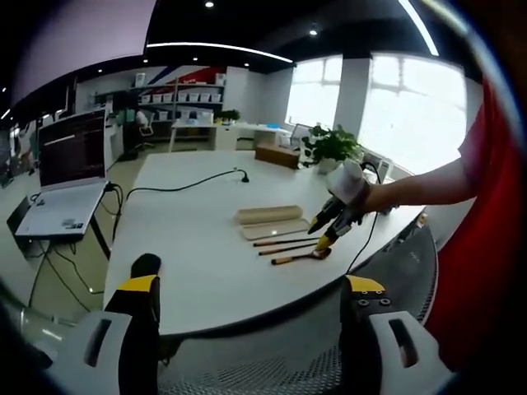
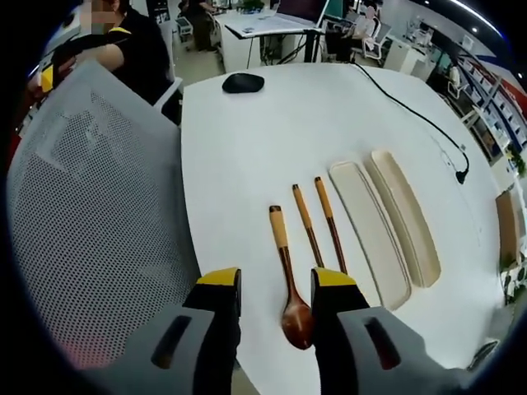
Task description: Arrange the utensils inside the cutlery case until each visible utensil rests in its matching compartment.
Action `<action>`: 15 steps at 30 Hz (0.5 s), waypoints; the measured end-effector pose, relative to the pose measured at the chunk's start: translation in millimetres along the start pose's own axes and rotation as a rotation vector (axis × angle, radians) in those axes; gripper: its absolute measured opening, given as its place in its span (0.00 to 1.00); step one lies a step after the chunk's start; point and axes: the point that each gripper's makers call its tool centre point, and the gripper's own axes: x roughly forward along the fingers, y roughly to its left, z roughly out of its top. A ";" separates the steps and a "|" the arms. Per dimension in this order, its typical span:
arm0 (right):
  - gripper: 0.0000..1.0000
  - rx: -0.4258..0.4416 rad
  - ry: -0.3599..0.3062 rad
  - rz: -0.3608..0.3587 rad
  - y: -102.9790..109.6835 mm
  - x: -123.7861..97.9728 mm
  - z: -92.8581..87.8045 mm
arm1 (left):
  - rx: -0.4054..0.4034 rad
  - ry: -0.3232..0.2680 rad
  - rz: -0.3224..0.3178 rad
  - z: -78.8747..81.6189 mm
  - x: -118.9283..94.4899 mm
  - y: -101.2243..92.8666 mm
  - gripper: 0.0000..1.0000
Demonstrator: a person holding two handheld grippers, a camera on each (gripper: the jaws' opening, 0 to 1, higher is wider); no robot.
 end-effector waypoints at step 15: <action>0.28 -0.032 0.002 -0.041 -5.0 3.6 1.5 | -0.021 -0.028 -0.016 -1.6 -1.3 -6.3 0.92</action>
